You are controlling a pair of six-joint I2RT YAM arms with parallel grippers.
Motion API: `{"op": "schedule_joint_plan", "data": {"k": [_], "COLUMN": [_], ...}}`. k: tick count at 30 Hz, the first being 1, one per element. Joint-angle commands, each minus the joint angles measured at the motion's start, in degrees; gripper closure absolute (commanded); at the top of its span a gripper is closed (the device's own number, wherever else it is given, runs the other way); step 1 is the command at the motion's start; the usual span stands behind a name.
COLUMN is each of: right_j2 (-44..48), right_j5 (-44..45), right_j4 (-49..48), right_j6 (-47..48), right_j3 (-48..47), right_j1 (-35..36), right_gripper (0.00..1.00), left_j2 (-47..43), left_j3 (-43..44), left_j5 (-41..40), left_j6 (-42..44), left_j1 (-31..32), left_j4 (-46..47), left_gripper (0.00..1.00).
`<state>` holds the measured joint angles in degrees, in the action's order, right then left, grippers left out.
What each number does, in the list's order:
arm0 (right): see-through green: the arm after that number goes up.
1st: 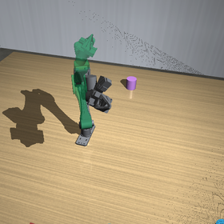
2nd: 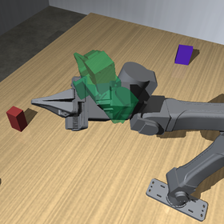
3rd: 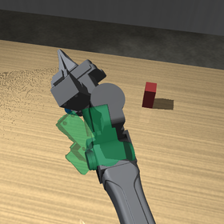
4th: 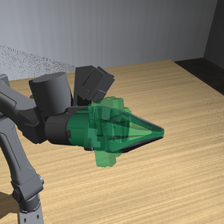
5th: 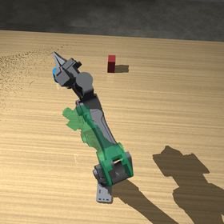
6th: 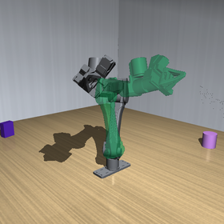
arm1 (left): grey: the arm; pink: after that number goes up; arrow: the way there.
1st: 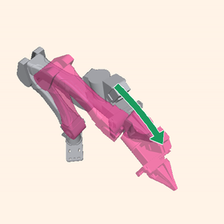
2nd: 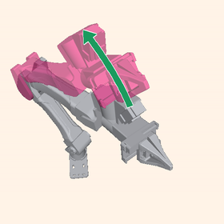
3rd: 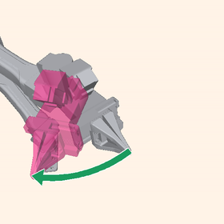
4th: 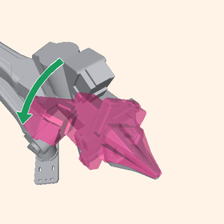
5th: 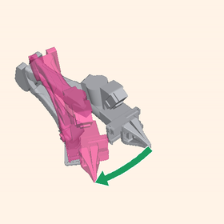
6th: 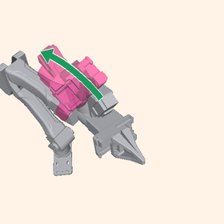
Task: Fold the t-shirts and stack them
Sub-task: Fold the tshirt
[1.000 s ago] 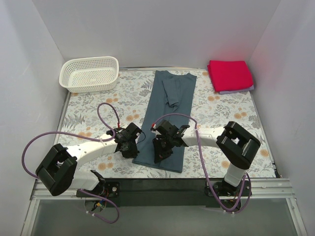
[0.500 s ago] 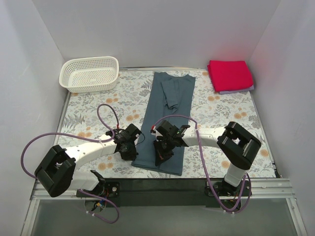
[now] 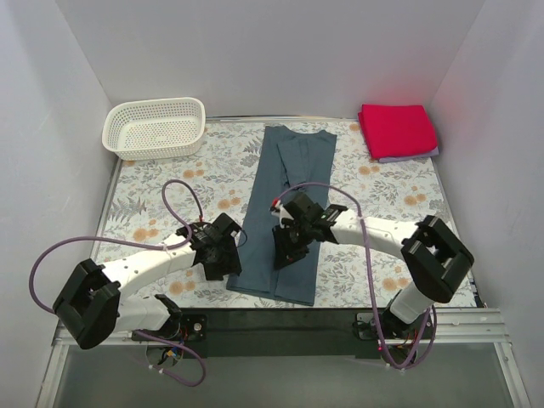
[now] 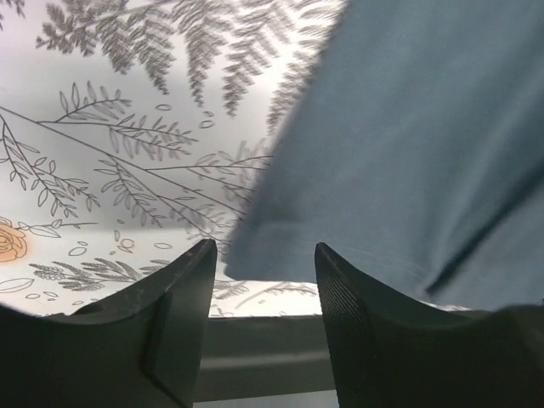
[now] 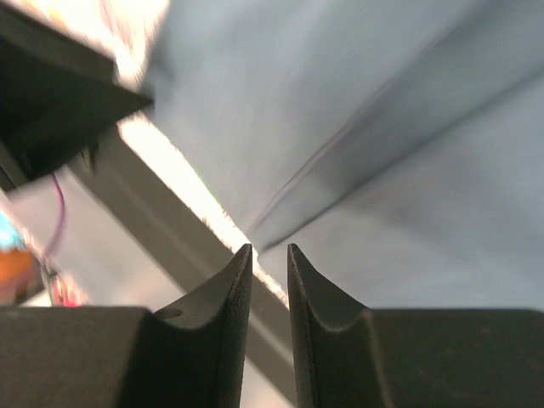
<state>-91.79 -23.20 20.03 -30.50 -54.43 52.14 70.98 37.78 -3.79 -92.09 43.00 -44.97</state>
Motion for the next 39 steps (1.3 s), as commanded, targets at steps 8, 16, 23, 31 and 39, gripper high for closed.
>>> {"op": "schedule_joint_plan", "data": {"k": [8,16,23,31,39], "right_j2": [0.8,-11.7,-19.5,-24.2,-23.6], "right_j5": [5.4,2.6,3.7,3.2,5.0], "right_j4": [-9.8,-18.3,-21.3,-21.5,-21.2], "right_j6": [1.2,-2.5,-4.7,-4.6,-1.9], "right_j3": [-6.3,-15.4,-19.3,-21.2,-18.1], "right_j1": [-20.0,-21.6,-21.7,-22.2,-25.1], "right_gripper": [0.73,0.73,0.73,0.75,0.96], "left_j2": [-2.3,4.9,8.5,14.4,12.6], "left_j3": [10.0,10.6,11.5,13.9,12.5], "left_j5": [-0.3,0.5,1.2,-0.4,-1.2], "left_j6": [5.4,8.5,8.4,9.1,6.8], "left_j1": [5.9,7.7,12.0,14.6,14.6], "left_j4": [4.0,9.3,11.2,11.6,10.6], "left_gripper": [0.55,0.73,0.75,0.75,0.76]}}
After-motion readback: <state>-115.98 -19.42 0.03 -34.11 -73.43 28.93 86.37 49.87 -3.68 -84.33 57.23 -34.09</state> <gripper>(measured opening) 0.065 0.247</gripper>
